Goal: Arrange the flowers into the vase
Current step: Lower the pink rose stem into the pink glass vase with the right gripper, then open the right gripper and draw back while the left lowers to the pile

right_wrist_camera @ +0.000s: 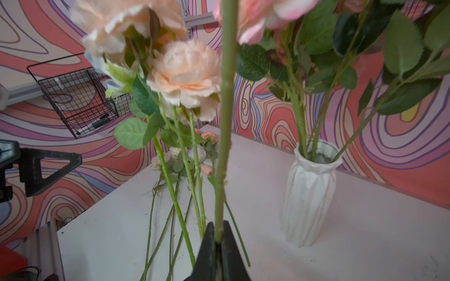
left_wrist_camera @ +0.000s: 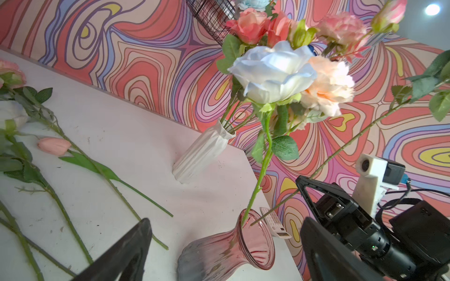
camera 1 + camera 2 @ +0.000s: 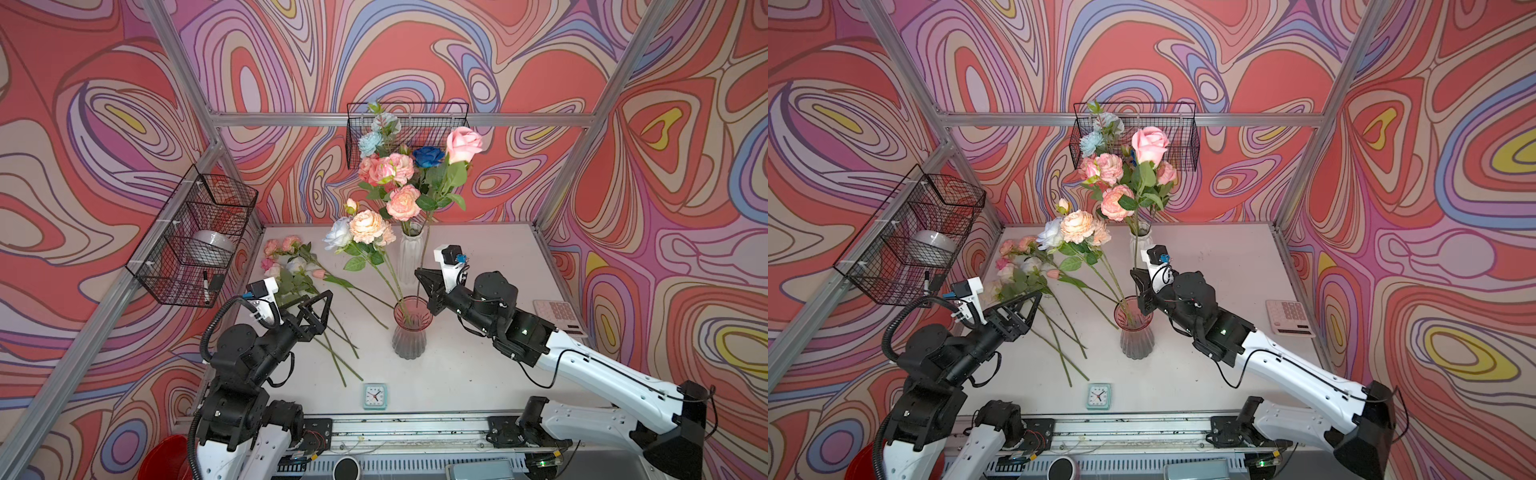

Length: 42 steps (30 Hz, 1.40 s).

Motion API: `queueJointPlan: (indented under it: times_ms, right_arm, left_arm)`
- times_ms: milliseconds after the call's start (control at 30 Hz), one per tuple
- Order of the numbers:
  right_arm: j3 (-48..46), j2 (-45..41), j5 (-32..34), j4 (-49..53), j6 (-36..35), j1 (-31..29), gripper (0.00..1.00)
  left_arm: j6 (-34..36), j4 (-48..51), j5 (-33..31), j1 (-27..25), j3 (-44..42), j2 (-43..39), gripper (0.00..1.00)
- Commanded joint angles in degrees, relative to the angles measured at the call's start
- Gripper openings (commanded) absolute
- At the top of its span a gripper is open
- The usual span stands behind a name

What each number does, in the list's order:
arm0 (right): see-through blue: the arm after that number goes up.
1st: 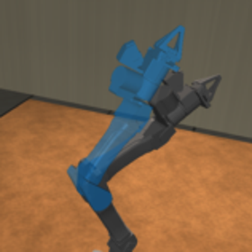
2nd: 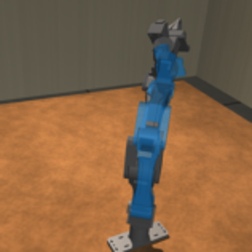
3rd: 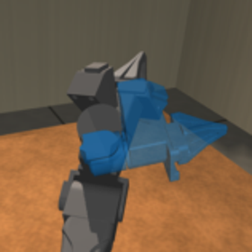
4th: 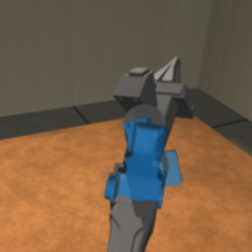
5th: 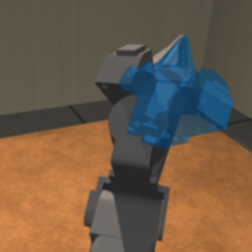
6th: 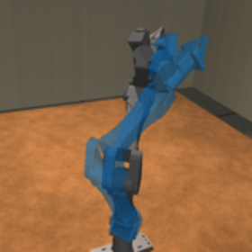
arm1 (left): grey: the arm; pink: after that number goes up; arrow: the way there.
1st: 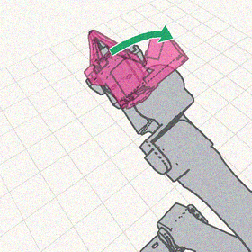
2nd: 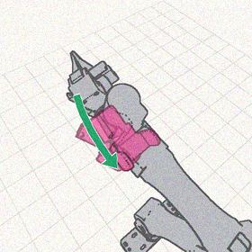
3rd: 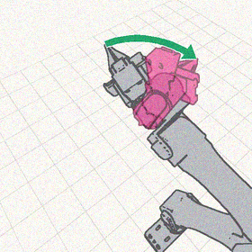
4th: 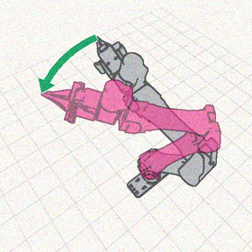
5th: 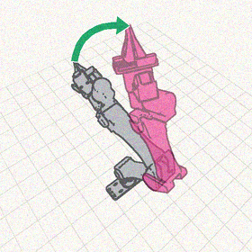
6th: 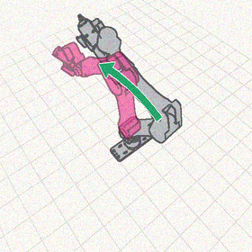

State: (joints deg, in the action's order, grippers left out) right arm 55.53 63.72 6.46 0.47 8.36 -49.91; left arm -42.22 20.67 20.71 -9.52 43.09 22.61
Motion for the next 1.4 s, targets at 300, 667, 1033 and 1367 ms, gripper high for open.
queueJointPlan:
  times_ms: [300,667,1033,1367]
  right_arm:
    - [-1.56,-0.83,-3.04,7.93,10.06,0.07,0.48]
    - [-2.05,-7.42,-3.64,12.78,12.71,0.03,0.61]
    - [-2.97,-16.14,-0.87,16.18,12.78,0.08,0.56]
    - [-4.69,-20.28,1.00,18.21,13.37,0.05,0.55]
  left_arm:
    - [-2.16,7.09,-5.66,-0.30,-0.60,3.87,0.94]
    - [-3.24,8.43,-7.91,-0.21,-1.67,10.57,0.90]
    - [-4.69,1.94,-13.99,-0.06,-5.47,28.46,0.55]
    - [-12.37,5.09,-21.74,6.72,-12.99,32.18,0.54]
